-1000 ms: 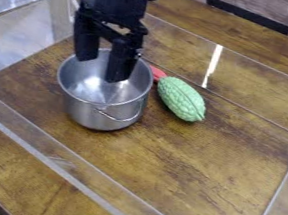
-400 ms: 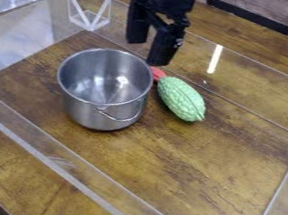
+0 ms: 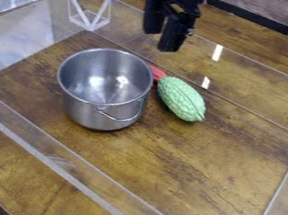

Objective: Move the pink spoon to the left

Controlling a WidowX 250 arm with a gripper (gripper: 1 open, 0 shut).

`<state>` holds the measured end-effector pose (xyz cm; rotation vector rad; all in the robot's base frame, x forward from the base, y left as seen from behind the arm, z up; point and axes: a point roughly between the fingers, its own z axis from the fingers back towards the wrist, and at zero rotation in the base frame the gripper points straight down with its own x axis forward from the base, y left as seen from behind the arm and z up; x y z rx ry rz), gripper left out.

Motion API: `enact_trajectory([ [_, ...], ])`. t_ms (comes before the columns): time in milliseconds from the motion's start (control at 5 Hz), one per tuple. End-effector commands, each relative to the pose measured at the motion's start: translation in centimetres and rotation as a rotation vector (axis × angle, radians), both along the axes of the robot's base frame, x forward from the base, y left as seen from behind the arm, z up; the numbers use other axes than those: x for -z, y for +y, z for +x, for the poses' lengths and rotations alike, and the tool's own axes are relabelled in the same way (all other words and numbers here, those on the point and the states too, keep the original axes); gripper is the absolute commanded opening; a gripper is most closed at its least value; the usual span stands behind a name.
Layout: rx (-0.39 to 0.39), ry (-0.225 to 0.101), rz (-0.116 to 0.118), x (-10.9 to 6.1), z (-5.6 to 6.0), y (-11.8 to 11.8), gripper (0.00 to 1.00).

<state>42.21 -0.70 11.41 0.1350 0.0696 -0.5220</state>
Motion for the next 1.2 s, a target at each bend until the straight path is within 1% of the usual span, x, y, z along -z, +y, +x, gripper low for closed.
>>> enact_trajectory([
  [0, 0.012, -0.073, -0.005, -2.6, 2.2, 0.5, 0.00],
  [200, 0.000, -0.082, -0.013, -2.7, 1.1, 0.8, 1.00],
  [400, -0.031, -0.104, -0.006, -3.6, -0.2, 1.1, 0.00],
  [600, 0.026, -0.114, -0.016, -3.9, -0.1, 1.6, 0.00],
  [800, 0.075, -0.126, -0.036, -3.1, 0.1, 2.7, 0.00],
  [1000, 0.097, -0.139, -0.040, -3.8, 1.4, 3.0, 0.00],
])
